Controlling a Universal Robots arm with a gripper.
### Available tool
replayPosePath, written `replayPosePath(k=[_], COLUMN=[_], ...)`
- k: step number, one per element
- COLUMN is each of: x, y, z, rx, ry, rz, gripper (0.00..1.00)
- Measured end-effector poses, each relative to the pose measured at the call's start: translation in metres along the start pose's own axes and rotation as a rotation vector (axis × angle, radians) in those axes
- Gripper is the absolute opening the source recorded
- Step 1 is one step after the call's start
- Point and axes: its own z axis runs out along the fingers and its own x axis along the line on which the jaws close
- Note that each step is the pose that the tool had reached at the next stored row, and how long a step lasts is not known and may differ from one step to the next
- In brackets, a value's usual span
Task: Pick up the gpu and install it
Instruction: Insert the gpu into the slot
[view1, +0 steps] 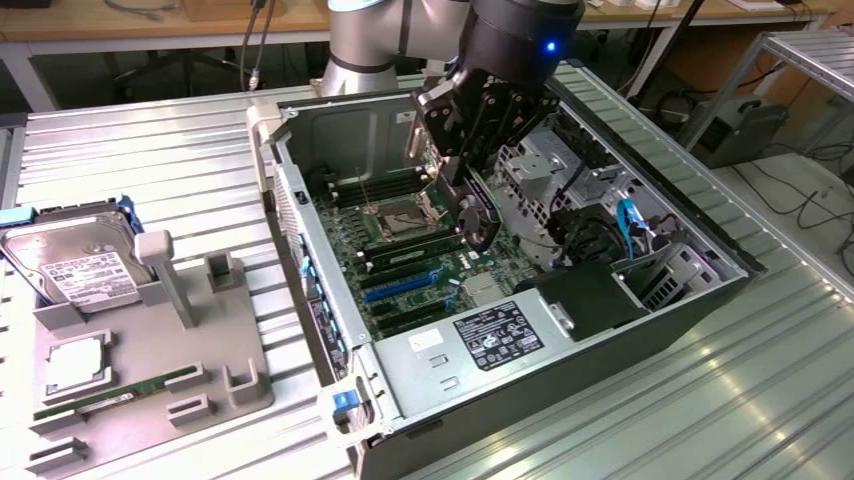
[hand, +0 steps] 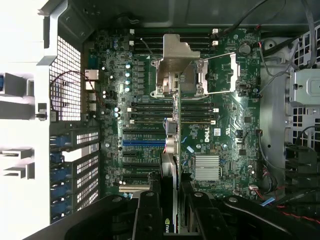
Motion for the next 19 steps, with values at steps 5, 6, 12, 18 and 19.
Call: replayPosePath(k=[5, 6, 12, 18, 19], x=[0.0000, 0.0000, 0.0000, 0.0000, 0.0000], y=[0.0000, 0.0000, 0.0000, 0.0000, -0.0001], z=[0.0000, 0.0000, 0.0002, 0.0005, 0.0006], rx=[0.0000, 0.0000, 0.0060, 0.0122, 0.0135], ry=[0.0000, -0.0001, 0.0040, 0.0072, 0.0077], rz=[0.001, 0.002, -0.151, -0.301, -0.332], gripper=[0.26, 0.26, 0.26, 0.26, 0.26])
